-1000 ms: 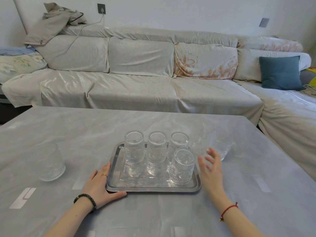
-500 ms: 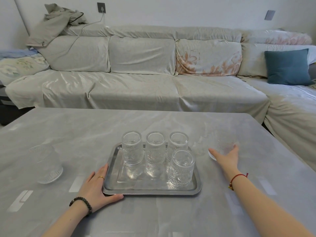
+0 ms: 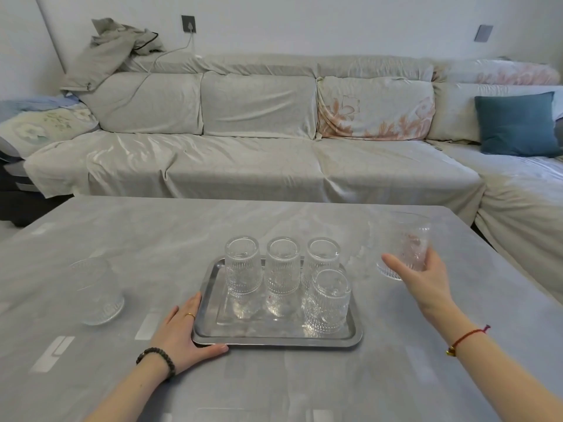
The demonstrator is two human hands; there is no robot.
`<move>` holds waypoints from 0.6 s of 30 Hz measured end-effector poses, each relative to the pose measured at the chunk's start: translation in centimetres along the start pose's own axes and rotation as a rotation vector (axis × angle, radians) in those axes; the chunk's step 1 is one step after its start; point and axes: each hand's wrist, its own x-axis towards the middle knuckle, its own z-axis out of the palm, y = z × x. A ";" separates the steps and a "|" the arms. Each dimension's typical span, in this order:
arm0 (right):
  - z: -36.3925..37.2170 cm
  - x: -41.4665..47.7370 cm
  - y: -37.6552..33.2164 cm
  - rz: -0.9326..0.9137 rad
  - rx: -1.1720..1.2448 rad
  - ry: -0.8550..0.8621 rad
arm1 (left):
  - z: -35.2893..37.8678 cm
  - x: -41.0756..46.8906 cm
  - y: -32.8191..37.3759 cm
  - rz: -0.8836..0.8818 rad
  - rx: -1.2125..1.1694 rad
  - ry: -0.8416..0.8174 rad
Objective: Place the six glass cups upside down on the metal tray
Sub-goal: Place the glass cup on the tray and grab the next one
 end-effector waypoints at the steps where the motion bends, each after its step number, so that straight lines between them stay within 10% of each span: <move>1: -0.1 -0.9 -1.6 -0.046 0.017 -0.069 | -0.1 -0.1 0.1 -0.006 0.000 -0.003; 18: 10.8 -7.7 -7.5 -0.361 -0.544 -0.552 | 0.0 -3.2 -0.2 -0.010 -0.059 -0.026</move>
